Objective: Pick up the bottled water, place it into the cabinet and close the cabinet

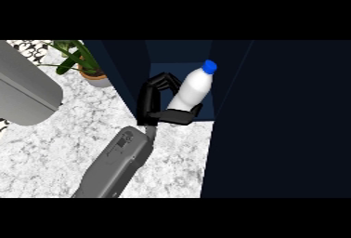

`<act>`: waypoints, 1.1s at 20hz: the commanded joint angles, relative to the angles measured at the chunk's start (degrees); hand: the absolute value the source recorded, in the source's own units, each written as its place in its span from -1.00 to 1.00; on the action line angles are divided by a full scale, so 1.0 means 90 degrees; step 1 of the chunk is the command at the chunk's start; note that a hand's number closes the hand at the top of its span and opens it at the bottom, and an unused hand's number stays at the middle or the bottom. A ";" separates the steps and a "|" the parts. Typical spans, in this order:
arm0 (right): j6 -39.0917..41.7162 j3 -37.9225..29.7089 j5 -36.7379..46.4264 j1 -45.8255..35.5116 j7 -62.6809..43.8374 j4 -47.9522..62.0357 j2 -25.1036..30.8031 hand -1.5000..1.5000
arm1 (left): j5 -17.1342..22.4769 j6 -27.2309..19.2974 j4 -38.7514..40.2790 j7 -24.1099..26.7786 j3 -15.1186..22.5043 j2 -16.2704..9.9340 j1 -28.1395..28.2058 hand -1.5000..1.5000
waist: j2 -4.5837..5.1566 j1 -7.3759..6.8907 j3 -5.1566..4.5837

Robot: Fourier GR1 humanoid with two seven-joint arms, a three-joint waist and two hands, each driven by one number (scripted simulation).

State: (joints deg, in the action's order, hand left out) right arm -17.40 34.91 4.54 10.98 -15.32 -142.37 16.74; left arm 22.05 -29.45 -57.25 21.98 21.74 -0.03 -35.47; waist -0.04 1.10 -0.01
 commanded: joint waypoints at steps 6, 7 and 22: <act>0.0295 -0.0371 -0.0294 0.0670 0.0450 -0.0440 0.0282 -1.00 | 0.0708 0.0004 0.1653 0.0342 -0.0451 0.0003 -0.0919 1.00 | 0.0026 0.0054 0.0004; 0.0057 -0.0132 0.0005 0.0371 -0.0147 -0.0694 0.0070 -1.00 | 0.0816 -0.0419 0.1660 0.0190 -0.0213 0.0003 -0.1078 1.00 | 0.0024 0.0064 -0.0003; 0.0579 -0.0893 -0.0799 0.0569 0.0256 -0.0717 0.0410 -1.00 | 0.1133 -0.0890 0.4217 0.1291 -0.0601 0.0003 -0.2438 1.00 | 0.0102 0.0260 -0.0004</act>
State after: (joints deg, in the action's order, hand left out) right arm -12.80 29.07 0.65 15.83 -9.47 -142.46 19.61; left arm 31.23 -36.84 -23.30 31.75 16.91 -0.01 -54.90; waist 0.67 3.02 -0.02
